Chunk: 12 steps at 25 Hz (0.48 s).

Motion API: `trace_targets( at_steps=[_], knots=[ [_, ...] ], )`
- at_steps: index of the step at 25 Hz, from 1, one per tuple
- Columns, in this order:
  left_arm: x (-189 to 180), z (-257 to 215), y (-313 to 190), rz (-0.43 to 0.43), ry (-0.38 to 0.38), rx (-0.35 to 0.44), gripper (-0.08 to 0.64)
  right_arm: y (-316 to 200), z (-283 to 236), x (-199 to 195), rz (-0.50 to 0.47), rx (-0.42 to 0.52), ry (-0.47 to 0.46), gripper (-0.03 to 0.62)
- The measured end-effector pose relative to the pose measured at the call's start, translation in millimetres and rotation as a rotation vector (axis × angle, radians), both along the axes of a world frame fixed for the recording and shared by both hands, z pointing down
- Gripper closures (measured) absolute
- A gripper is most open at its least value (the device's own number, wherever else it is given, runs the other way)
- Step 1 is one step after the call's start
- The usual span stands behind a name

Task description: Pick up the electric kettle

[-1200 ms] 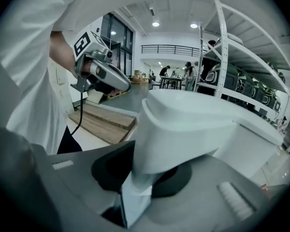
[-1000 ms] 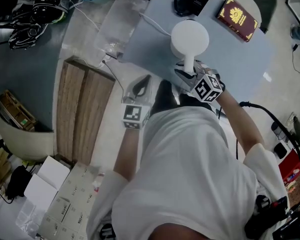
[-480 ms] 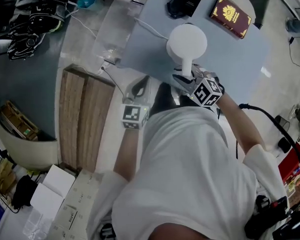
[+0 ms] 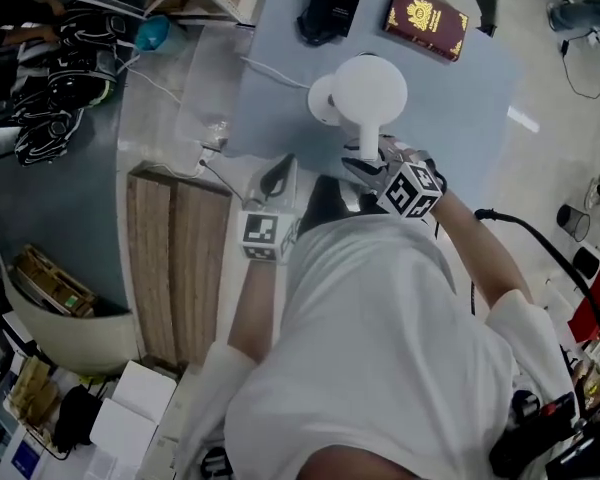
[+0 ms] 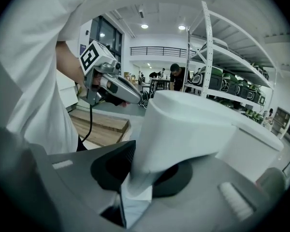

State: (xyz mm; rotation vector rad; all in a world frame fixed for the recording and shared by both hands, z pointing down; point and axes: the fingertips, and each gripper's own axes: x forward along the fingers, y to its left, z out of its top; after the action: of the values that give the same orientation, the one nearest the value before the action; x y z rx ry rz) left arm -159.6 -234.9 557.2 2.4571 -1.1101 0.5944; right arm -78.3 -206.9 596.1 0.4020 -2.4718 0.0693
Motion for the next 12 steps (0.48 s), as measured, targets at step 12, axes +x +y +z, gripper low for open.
trace_targets(
  at_steps=[12],
  knots=[
    [61,-9,7,0.151,-0.002,0.014,0.557,14,-11,66,0.166,0.016,0.007,0.497]
  ],
)
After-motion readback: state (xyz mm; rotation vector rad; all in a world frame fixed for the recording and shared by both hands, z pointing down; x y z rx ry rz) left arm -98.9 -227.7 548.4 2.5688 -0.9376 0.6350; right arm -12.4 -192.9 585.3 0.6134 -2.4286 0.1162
